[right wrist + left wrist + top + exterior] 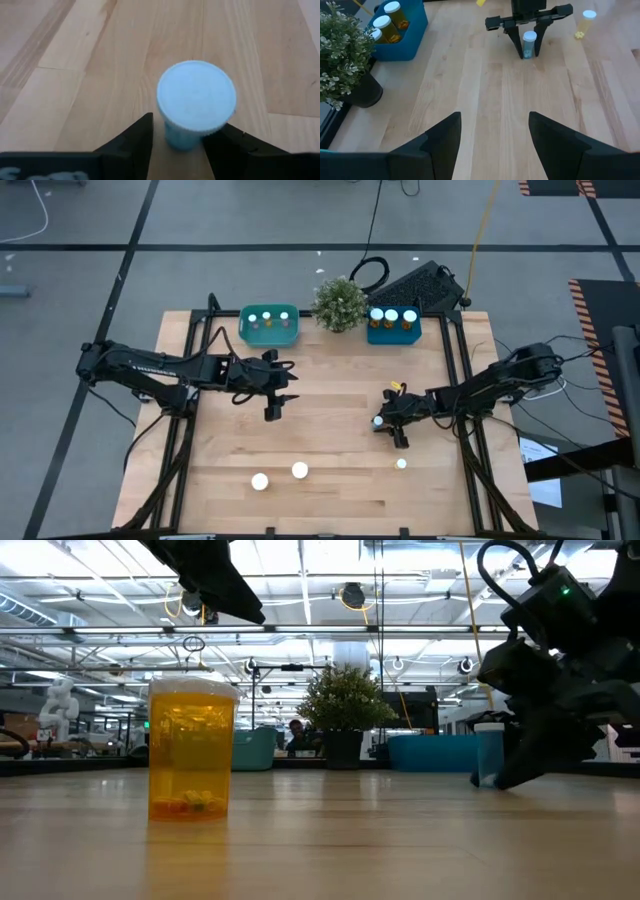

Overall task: Pick and place medicine bottles into bin by pill shape (circle, oval)
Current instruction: Put the small blue pill bottle into the green bin

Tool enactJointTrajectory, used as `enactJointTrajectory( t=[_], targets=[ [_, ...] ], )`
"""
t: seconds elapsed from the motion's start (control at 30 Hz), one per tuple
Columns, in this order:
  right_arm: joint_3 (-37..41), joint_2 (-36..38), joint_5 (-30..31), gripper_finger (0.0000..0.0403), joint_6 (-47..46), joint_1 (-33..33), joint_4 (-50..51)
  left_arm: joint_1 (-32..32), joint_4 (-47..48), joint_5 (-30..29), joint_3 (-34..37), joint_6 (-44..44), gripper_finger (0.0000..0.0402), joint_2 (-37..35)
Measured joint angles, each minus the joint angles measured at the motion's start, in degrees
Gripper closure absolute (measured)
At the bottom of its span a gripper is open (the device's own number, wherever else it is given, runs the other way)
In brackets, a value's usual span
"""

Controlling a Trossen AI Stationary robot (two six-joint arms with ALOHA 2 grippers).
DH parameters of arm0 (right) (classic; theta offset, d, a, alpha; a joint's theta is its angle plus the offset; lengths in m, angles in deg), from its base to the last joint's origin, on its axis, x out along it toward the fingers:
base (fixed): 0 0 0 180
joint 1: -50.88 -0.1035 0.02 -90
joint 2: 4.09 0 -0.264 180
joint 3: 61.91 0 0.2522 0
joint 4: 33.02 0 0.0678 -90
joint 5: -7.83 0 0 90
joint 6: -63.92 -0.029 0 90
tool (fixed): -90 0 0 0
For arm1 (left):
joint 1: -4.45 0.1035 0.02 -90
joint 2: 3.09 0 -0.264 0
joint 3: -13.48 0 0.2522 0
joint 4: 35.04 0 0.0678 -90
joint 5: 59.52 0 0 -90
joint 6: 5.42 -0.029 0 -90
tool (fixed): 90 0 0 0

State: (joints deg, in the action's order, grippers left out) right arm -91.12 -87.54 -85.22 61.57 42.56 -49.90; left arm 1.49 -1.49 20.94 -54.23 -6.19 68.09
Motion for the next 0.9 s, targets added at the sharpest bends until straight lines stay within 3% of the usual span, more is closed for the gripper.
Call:
enactJointTrajectory(
  t=[0.3, 0.57, 0.7, 0.9],
  targets=[
    [0.0, 0.8, 0.0, 0.0315, 0.0, 0.0, 0.0, 0.0, 0.0, 0.0, 0.0, -0.4, 0.0165, 0.0],
    [0.1, 3.5, -0.3, 0.0294, -1.5, 0.0, -1.8, 0.0, -0.6, -0.8, 0.0, 1.3, 0.0165, 0.0],
    [-0.3, 5.3, -0.3, 0.0297, -2.1, 0.3, -4.0, 0.0, -1.0, -4.4, 0.0, 3.6, 0.0165, 1.1],
    [-5.4, 6.4, -0.2, 0.0306, -3.4, 2.0, 0.6, 0.0, -5.3, -4.1, 0.1, 2.4, 0.0165, 5.1]
  ],
)
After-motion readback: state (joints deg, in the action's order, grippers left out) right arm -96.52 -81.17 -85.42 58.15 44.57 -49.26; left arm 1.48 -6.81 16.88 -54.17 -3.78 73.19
